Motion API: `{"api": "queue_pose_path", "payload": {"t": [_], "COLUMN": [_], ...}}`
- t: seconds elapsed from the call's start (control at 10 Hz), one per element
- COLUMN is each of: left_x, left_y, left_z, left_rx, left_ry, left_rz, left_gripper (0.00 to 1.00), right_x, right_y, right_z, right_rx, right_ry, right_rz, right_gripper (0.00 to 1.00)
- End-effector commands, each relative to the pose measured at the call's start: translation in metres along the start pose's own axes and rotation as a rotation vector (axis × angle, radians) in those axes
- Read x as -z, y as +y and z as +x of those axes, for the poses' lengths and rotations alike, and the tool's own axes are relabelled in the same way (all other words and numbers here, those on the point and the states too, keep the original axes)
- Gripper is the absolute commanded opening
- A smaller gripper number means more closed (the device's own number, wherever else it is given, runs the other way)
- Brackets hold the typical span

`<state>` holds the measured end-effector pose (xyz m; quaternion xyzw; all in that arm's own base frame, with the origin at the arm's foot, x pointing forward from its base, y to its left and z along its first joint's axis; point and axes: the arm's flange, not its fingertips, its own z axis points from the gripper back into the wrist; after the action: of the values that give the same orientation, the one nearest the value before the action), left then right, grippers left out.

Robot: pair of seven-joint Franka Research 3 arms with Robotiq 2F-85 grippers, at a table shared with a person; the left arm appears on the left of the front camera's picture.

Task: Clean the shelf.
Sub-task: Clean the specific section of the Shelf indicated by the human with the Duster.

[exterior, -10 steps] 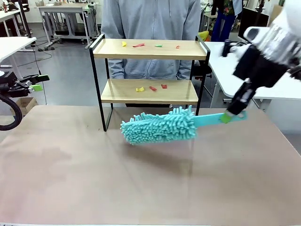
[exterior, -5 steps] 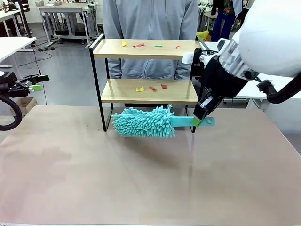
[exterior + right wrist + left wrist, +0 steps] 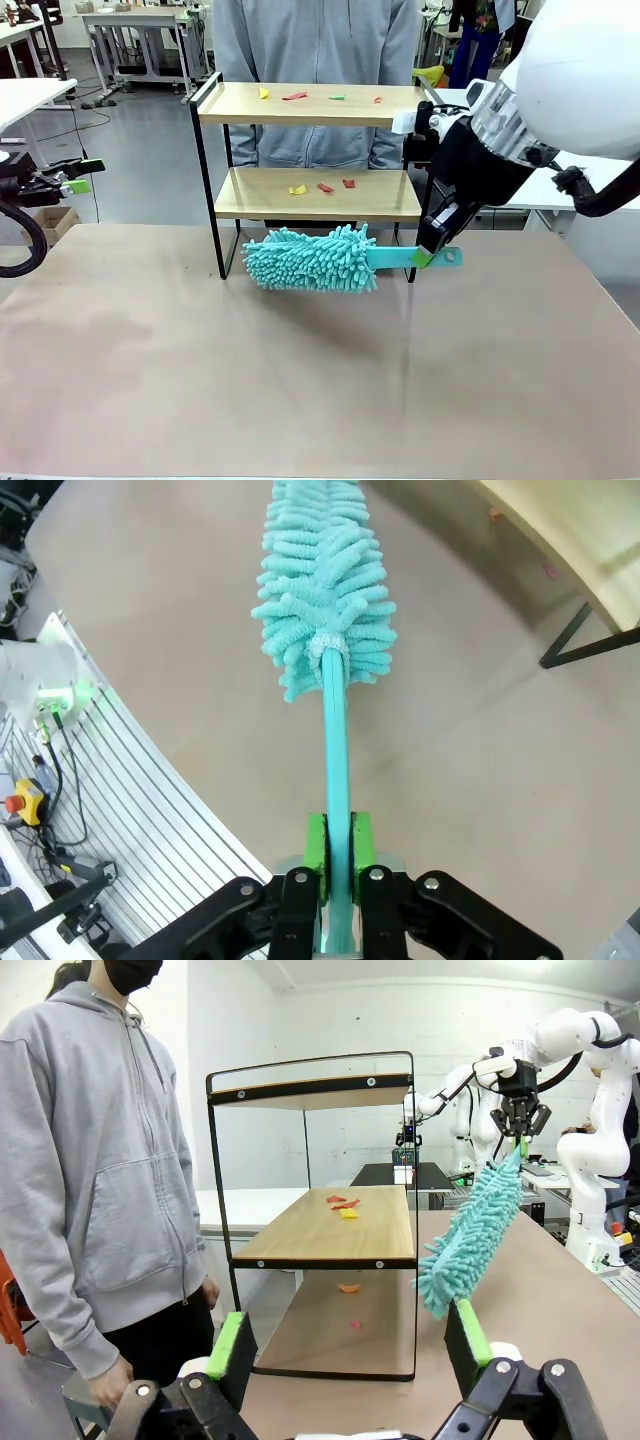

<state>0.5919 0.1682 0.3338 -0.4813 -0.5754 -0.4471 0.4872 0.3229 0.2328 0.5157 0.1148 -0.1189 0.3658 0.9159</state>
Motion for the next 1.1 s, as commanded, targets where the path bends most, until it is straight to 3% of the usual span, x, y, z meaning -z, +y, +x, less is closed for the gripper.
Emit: {"api": "queue_pose_path", "payload": {"t": [0.0, 0.5, 1.0], "left_x": [0.001, 0.001, 0.001], "left_y": [-0.001, -0.001, -0.001], "left_z": [0.003, 0.003, 0.003], "left_rx": [0.004, 0.004, 0.004], "left_ry": [0.000, 0.000, 0.000], "left_rz": [-0.001, -0.001, -0.001], "left_gripper": [1.00, 1.00, 1.00], "right_x": [0.025, 0.079, 0.133], "right_y": [0.036, 0.100, 0.114], "right_z": [0.025, 0.068, 0.123], "right_rx": [0.120, 0.368, 0.531], "right_ry": [-0.030, -0.134, -0.226], "right_rz": [-0.057, -0.209, -0.301], "right_gripper": [0.13, 0.13, 0.13]}}
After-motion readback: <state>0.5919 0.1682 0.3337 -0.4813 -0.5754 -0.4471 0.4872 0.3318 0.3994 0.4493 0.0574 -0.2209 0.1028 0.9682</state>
